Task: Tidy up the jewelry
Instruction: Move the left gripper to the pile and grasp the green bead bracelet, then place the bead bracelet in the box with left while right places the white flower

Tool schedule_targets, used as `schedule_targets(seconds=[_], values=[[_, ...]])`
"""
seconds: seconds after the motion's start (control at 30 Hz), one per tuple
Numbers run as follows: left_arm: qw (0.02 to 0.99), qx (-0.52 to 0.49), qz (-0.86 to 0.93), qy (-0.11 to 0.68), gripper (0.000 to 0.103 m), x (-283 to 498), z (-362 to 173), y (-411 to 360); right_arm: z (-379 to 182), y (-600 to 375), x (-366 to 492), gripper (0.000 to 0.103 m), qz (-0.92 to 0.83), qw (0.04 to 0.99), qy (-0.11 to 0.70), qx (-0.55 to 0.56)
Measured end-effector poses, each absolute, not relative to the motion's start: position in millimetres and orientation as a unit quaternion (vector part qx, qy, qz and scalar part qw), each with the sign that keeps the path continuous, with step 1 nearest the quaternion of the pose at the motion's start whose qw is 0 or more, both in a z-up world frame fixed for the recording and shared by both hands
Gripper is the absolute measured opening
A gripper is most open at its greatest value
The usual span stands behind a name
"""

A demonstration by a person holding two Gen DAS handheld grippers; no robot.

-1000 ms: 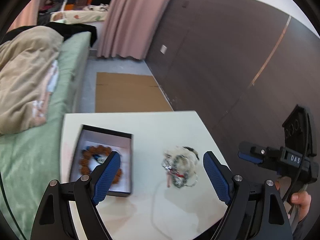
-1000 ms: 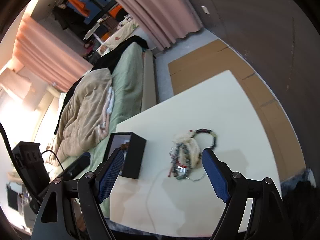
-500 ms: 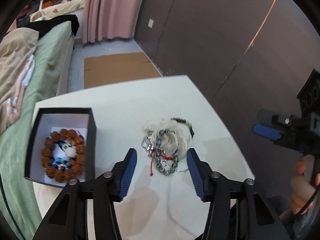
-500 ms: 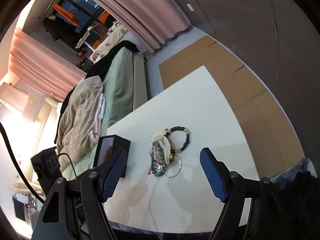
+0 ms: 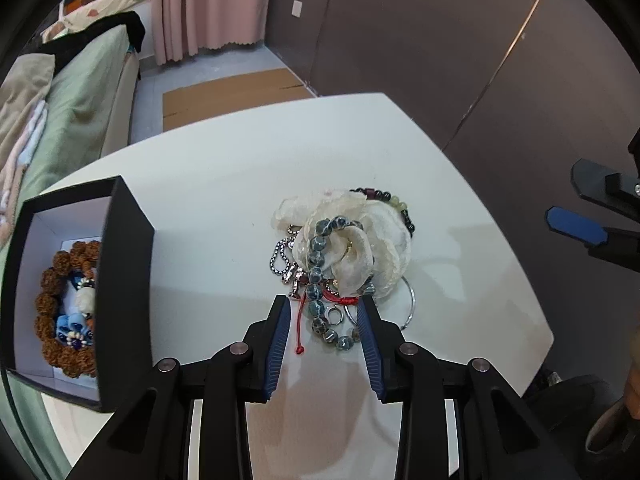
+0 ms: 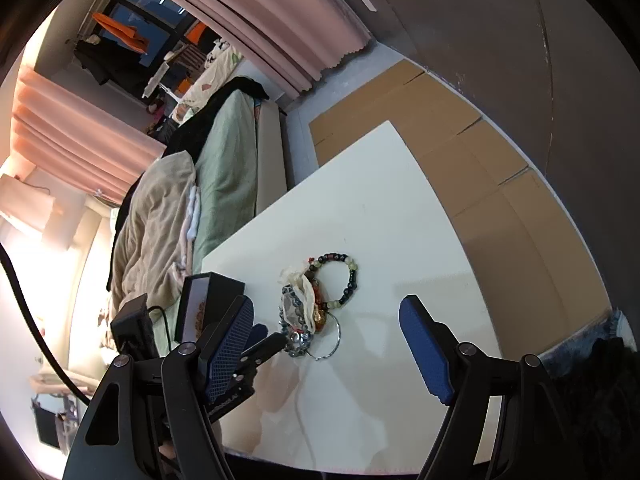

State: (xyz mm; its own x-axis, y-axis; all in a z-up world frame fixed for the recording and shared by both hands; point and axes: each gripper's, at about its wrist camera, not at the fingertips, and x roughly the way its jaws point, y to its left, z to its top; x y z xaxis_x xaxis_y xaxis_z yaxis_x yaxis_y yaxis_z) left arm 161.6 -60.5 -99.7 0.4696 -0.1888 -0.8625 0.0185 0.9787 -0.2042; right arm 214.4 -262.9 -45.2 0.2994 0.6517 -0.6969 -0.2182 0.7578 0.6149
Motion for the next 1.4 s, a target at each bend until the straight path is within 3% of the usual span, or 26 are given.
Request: schedule_targets(seconds=[0.1, 0.27, 0.47, 0.7, 1.4], values=[[0.849, -0.085, -0.060, 0.518, 0.033, 165.3, -106.1, -61.7, -47.0, -259.4, 215.2, 0.077, 0.281, 0.777, 0.524, 0.207], [0.848, -0.072, -0.055, 0.522, 0.010, 167.8, -111.7, -62.3, -49.8, -251.3, 215.2, 0.077, 0.287, 0.774, 0.529, 0.200], [0.858, -0.092, -0.068, 0.500, 0.009, 161.9, -94.9, -54.0, -54.0, -237.7, 215.1, 0.076, 0.291, 0.769, 0.535, 0.195], [0.871, -0.137, -0.094, 0.462, 0.009, 148.4, -60.4, -36.4, -61.4, -216.4, 215.7, 0.065, 0.300, 0.762, 0.545, 0.181], [0.891, -0.192, -0.066, 0.406, 0.009, 122.1, -22.2, 33.2, -95.9, -143.7, 236.1, 0.065, 0.248, 0.773, 0.577, 0.090]])
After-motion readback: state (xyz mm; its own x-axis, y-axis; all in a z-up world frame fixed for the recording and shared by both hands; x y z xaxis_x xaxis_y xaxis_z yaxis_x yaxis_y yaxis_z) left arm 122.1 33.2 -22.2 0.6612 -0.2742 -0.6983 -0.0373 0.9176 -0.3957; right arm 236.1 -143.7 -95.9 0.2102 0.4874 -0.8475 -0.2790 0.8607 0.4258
